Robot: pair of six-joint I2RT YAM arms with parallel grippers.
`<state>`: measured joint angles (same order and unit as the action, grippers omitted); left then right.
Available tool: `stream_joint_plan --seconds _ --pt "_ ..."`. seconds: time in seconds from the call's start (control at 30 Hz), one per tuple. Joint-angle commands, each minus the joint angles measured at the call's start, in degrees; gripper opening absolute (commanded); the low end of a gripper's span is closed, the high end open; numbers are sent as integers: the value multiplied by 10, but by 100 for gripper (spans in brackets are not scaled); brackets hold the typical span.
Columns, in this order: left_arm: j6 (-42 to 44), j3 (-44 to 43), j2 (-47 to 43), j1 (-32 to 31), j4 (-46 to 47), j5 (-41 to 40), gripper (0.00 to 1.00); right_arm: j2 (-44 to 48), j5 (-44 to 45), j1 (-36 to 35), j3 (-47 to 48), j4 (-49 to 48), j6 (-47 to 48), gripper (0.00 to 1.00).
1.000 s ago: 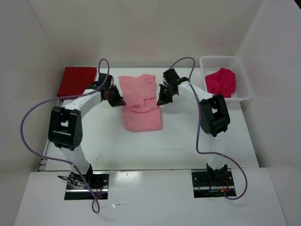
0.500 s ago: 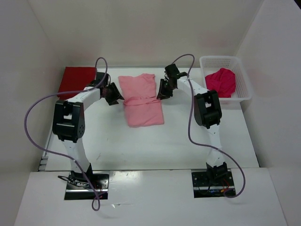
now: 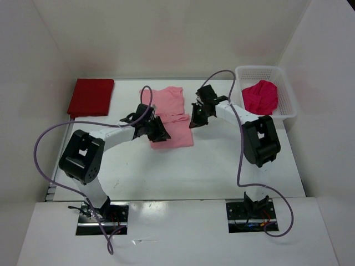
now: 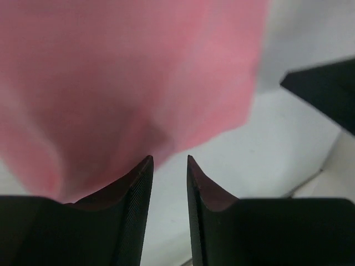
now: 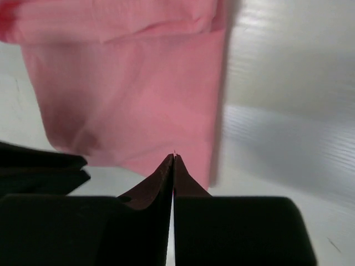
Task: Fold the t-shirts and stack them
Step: Fold the folded rectangular tshirt in 1/3 of the way
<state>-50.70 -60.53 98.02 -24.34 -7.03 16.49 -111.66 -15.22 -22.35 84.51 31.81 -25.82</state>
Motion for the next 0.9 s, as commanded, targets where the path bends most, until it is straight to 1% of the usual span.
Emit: stream_joint_plan --seconds 0.0,0.03,0.07,0.13,0.2,0.23,0.33,0.4,0.47,0.57,0.6,0.63,0.73,0.8,0.87 --pt "-16 20 19 19 25 -35 37 -25 -12 -41 -41 -53 5 3" --pt "-11 26 19 26 30 -35 37 -31 -12 -47 -48 -60 -2 3" --pt "-11 31 24 26 30 -35 37 -37 -12 -47 -48 -67 -2 6" --pt "2 47 31 32 30 -46 37 -60 -12 -47 -48 -67 -7 6" --pt "9 64 38 39 30 -46 37 -60 13 -52 -66 -61 -12 6" --pt "15 73 38 39 30 -46 37 -60 19 -52 -90 -68 -26 6" --pt "15 127 31 39 39 -39 37 -30 20 -58 -148 -75 -44 4" --pt "15 169 16 39 44 -29 37 0 13 -85 -188 -75 -55 4" --pt "20 196 -17 39 44 -29 37 23 23 -119 -212 -75 -74 4" --pt "26 226 -76 39 9 -29 37 73 0 -159 -273 -84 -105 4" --pt "26 232 -112 39 1 -29 37 84 0 -159 -273 -84 -106 4" --pt "32 232 -131 39 -9 -29 37 105 0 -164 -273 -74 -106 4" --pt "45 212 -197 39 -77 -29 39 148 30 -155 -248 -34 -100 7" --pt "45 176 -235 39 -93 -29 39 161 30 -142 -202 -17 -82 10" --pt "33 161 -250 39 -87 -21 39 154 24 -142 -175 -11 -76 10"
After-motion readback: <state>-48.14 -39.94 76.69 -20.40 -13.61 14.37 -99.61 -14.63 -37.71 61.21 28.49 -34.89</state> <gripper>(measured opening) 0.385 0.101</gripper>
